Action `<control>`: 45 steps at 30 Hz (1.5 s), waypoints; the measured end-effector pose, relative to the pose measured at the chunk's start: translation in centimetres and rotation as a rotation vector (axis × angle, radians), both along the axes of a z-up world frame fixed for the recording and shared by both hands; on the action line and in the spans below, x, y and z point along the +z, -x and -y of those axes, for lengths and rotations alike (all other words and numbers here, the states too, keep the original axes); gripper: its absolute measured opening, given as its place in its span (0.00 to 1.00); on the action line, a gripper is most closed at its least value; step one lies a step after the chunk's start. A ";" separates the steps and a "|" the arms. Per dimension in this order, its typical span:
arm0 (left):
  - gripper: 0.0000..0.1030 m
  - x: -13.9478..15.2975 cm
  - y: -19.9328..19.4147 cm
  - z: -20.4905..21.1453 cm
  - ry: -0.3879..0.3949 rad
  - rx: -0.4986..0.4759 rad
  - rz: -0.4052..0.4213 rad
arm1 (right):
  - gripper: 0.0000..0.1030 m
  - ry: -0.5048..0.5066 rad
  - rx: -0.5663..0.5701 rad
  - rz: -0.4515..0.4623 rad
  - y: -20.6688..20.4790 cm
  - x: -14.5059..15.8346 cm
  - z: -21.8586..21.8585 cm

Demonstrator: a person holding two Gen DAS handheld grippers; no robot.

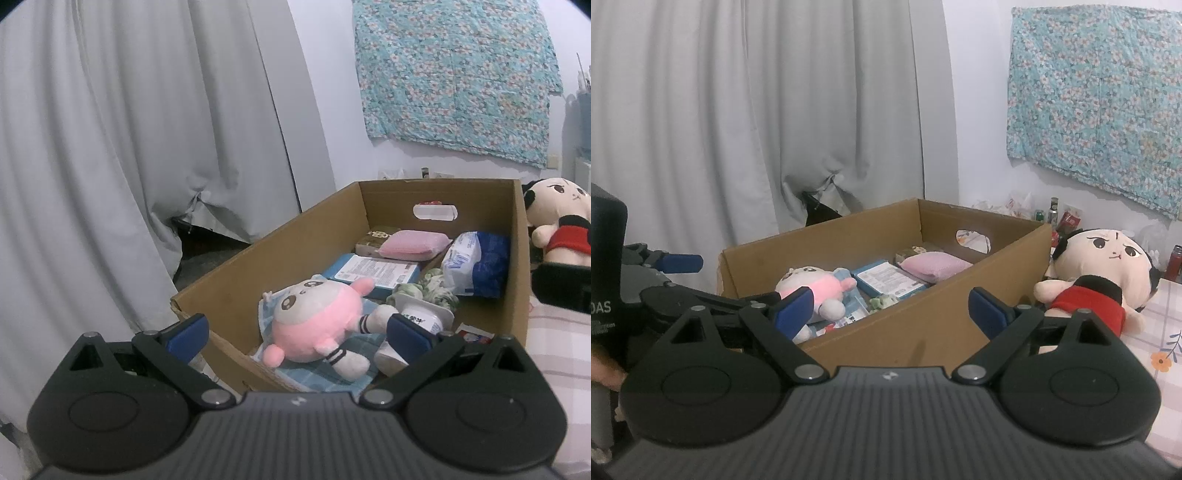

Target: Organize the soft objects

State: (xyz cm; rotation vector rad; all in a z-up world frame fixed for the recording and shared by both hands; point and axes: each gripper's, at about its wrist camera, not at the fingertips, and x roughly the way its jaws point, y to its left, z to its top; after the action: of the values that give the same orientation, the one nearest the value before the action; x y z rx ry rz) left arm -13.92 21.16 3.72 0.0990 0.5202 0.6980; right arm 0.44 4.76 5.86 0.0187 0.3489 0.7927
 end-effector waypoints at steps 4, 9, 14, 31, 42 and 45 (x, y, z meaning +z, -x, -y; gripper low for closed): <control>1.00 0.0 0.0 0.0 0.007 0.000 0.000 | 0.89 0.001 0.001 0.000 0.0 0.0 0.0; 1.00 0.0 0.0 0.1 0.000 0.000 -0.003 | 0.89 -0.001 -0.002 -0.009 0.0 0.1 -0.2; 1.00 -0.1 0.2 -0.3 -0.006 0.005 -0.002 | 0.89 -0.004 -0.005 -0.014 -0.1 0.1 -0.2; 1.00 -0.2 -0.1 -0.8 -0.004 0.007 -0.016 | 0.89 -0.010 -0.013 -0.020 -0.1 0.2 0.0; 1.00 -0.4 -0.9 0.0 -0.018 0.033 -0.036 | 0.89 -0.010 -0.020 -0.018 -0.2 0.3 -0.1; 1.00 -0.4 -0.8 0.5 -0.046 0.047 -0.035 | 0.89 -0.019 -0.029 -0.032 -0.4 0.5 -0.1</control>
State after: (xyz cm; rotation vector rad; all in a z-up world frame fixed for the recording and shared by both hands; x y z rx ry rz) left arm -13.16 20.64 3.30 0.1424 0.5421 0.7551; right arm 0.81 4.81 6.33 0.0542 0.3707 0.7678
